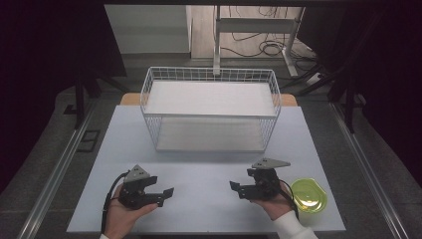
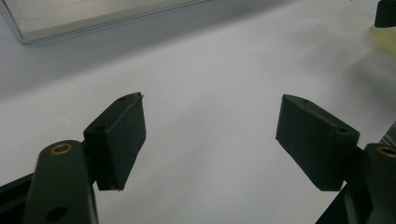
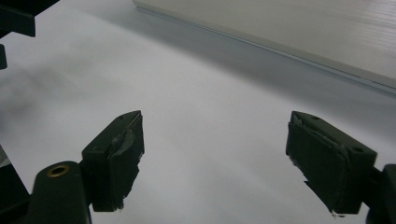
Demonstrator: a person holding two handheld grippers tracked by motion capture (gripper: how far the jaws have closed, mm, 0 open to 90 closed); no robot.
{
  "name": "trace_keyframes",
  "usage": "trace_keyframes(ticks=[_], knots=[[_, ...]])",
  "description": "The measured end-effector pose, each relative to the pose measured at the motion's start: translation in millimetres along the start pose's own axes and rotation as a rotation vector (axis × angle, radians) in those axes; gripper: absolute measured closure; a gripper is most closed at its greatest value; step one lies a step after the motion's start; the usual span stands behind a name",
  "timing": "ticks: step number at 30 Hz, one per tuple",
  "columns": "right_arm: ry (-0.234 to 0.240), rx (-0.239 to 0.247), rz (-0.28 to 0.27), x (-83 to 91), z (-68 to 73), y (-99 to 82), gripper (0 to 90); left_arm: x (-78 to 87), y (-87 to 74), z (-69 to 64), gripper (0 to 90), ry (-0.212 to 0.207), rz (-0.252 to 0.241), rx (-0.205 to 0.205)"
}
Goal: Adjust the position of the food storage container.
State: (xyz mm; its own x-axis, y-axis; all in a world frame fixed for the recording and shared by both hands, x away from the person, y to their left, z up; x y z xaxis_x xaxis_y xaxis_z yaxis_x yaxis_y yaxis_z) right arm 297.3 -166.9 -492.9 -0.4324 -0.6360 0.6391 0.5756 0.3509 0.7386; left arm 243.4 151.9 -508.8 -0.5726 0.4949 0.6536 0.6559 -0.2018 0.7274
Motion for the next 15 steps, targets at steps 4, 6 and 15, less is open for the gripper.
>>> trace_keyframes(ticks=[4,6,15], knots=[[0.005,0.000,0.012,-0.9,-1.1,-0.1,20.0,-3.3,1.2,-0.9,24.1,-0.002,0.009,-0.003],[0.005,-0.005,0.023,-0.8,-2.8,-2.7,20.8,-5.6,2.5,-3.5,23.8,-0.012,0.016,0.000],[-0.017,-0.040,0.002,15.7,-4.0,-4.5,23.9,-3.1,3.8,-7.4,23.5,-0.025,0.015,-0.001]])
Point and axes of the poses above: each handheld gripper's, and its own axes: x roughly backward along the jaws, y roughly out of its top, z roughly to its left, the point moved 4 cm from there along -x, roughly forward along the jaws, and after that the axes turned 4 degrees about y, right-handed, at the moved point
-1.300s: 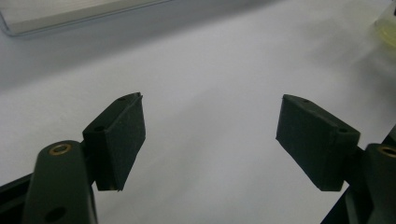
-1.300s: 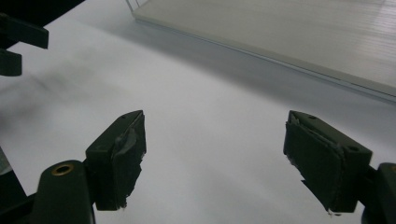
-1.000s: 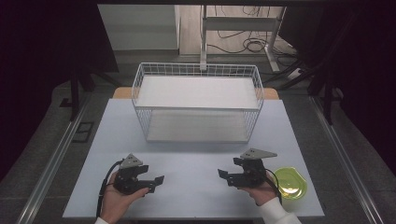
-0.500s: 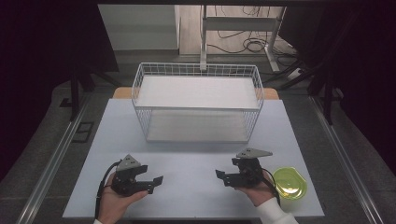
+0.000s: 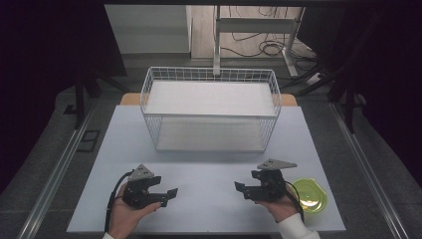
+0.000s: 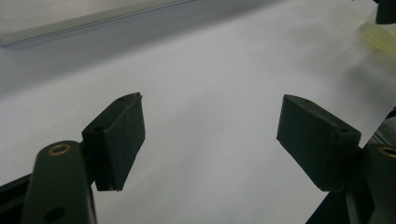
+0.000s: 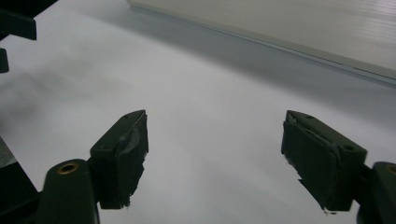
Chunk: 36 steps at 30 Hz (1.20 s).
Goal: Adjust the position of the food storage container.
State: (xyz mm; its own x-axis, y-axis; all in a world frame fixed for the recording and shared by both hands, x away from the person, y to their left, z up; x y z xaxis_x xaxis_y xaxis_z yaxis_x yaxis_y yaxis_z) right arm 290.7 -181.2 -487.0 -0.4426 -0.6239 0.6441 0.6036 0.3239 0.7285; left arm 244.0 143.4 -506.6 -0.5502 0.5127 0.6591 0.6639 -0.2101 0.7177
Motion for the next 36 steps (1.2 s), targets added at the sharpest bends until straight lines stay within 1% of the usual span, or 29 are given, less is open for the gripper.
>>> trace_keyframes(ticks=[1,2,4,5,6,7,9,11,12,13,16,18,19,21,27,32,35,36], knots=[[-0.009,0.002,-0.002,5.1,-1.3,1.5,24.7,-0.7,0.2,0.3,23.4,-0.002,-0.001,0.000],[-0.009,0.002,-0.002,5.1,-1.3,1.5,24.7,-1.3,0.5,0.8,23.4,-0.005,0.002,0.000],[-0.016,-0.020,0.000,9.2,-5.2,3.8,25.1,-3.1,0.9,2.3,23.4,-0.005,0.006,0.002],[-0.024,-0.030,-0.008,12.2,-9.5,5.7,25.3,-4.2,1.0,3.3,23.3,-0.004,0.009,0.006],[-0.024,-0.030,-0.008,12.2,-9.5,5.7,25.3,-4.2,1.0,3.3,23.2,-0.004,0.009,0.006],[-0.035,-0.041,-0.010,16.2,-15.1,6.9,25.8,-4.3,1.0,3.6,23.2,-0.004,0.011,0.005],[-0.040,-0.044,-0.012,18.1,-17.4,7.1,26.1,-4.5,1.2,3.6,23.1,-0.003,0.011,0.008],[-0.056,-0.052,-0.012,25.1,-23.1,6.9,27.2,-4.7,1.5,3.0,23.1,0.000,0.012,0.005],[-0.056,-0.052,-0.012,25.1,-23.1,6.9,27.2,-4.6,1.4,2.0,23.1,0.001,0.014,0.006],[-0.069,-0.055,-0.015,30.0,-26.2,6.5,27.8,-4.5,1.4,0.4,23.0,0.007,0.014,-0.001],[-0.084,-0.064,-0.018,38.4,-29.2,6.0,29.8,-4.4,1.1,-1.2,22.9,0.012,0.016,-0.008],[-0.085,-0.062,-0.018,41.3,-29.9,5.7,30.7,-4.8,1.1,-1.6,22.8,0.012,0.016,-0.009],[-0.087,-0.062,-0.017,43.9,-30.6,5.3,31.9,-5.2,1.1,-1.3,22.8,0.014,0.018,-0.016],[-0.096,-0.063,-0.010,50.2,-34.4,5.0,35.4,-6.4,0.8,-0.9,22.8,0.014,0.023,-0.013],[-0.105,-0.066,-0.011,58.2,-40.4,4.3,39.3,-7.2,1.2,-1.1,22.6,0.011,0.031,-0.017],[-0.113,-0.074,-0.014,64.4,-43.6,2.6,40.9,-8.2,1.8,-3.1,22.5,0.007,0.034,-0.023],[-0.127,-0.076,-0.021,71.5,-48.7,1.5,42.3,-10.2,2.4,-3.3,22.4,0.003,0.039,-0.028],[-0.127,-0.076,-0.021,71.5,-48.7,1.5,42.3,-10.2,2.4,-3.3,22.5,0.003,0.039,-0.028]])
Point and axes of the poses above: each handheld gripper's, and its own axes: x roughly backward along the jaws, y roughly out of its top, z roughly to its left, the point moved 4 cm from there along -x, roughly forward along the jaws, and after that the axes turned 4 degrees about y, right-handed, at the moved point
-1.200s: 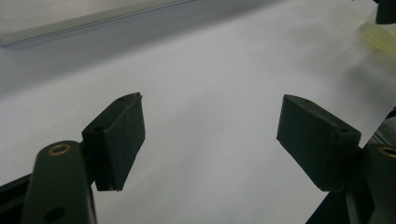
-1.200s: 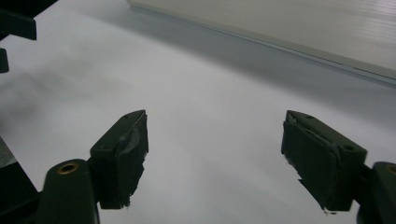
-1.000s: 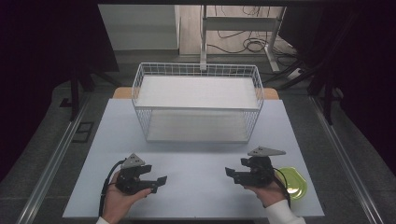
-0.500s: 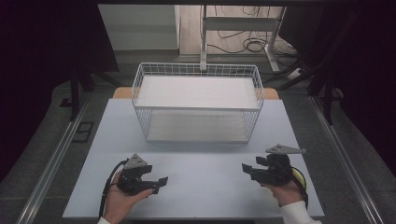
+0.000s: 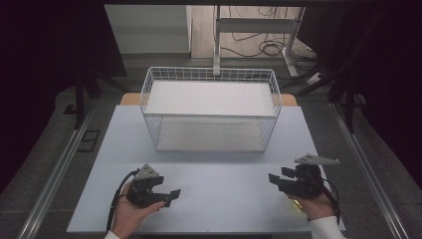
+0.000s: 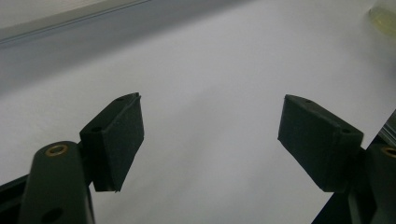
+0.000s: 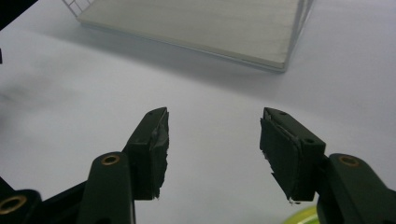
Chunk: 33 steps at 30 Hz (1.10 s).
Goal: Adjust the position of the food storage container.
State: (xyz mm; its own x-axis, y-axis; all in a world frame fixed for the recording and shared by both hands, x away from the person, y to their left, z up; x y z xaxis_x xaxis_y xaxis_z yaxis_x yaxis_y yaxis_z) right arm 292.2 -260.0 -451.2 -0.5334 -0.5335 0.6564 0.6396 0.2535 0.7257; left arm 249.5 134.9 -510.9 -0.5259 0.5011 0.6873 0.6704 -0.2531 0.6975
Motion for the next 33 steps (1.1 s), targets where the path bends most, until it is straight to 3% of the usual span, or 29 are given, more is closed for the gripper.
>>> trace_keyframes(ticks=[15,33], knots=[[-0.035,-0.037,0.002,18.8,-22.6,-6.3,52.0,-4.6,0.9,-2.6,22.4,-0.011,0.017,-0.017],[-0.085,-0.039,0.011,43.4,-48.0,-14.9,86.3,-4.7,0.4,-0.9,22.3,0.000,0.018,-0.015]])
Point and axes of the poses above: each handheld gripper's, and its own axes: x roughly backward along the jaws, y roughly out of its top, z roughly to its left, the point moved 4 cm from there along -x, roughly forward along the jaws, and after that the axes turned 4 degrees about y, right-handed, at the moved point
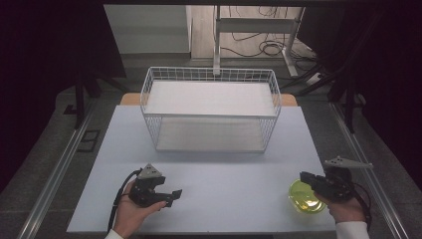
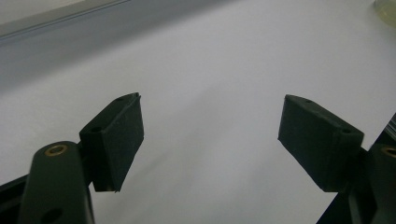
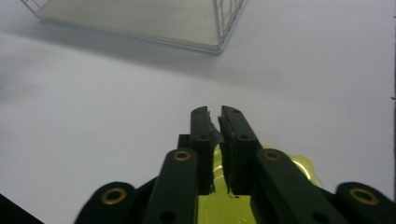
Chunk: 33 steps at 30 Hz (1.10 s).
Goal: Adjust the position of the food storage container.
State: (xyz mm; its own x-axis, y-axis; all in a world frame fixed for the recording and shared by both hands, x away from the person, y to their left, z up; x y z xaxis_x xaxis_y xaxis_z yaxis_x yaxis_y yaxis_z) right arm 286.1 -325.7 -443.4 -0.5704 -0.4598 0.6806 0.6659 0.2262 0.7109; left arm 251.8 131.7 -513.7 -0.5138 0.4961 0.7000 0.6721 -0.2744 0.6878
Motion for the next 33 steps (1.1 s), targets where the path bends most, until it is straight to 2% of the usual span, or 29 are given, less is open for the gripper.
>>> trace_keyframes(ticks=[6,15,16,25,33], knots=[[-0.026,-0.008,0.003,6.5,-8.3,-3.6,88.6,-0.1,0.0,0.3,22.3,0.001,0.001,-0.002],[-0.089,-0.051,-0.011,21.6,-27.1,-11.3,88.6,-1.2,0.0,0.0,22.2,0.002,0.004,-0.005],[-0.108,-0.061,-0.011,23.5,-31.5,-13.7,88.7,-1.3,0.0,0.0,22.2,0.002,0.005,-0.005],[-0.160,-0.104,-0.005,28.0,-49.7,-24.0,88.6,-1.7,0.2,-0.3,22.2,0.002,0.007,-0.008],[-0.216,-0.123,0.047,26.0,-62.5,-36.6,88.6,-2.3,-0.1,-0.2,22.2,0.001,0.018,-0.016]])
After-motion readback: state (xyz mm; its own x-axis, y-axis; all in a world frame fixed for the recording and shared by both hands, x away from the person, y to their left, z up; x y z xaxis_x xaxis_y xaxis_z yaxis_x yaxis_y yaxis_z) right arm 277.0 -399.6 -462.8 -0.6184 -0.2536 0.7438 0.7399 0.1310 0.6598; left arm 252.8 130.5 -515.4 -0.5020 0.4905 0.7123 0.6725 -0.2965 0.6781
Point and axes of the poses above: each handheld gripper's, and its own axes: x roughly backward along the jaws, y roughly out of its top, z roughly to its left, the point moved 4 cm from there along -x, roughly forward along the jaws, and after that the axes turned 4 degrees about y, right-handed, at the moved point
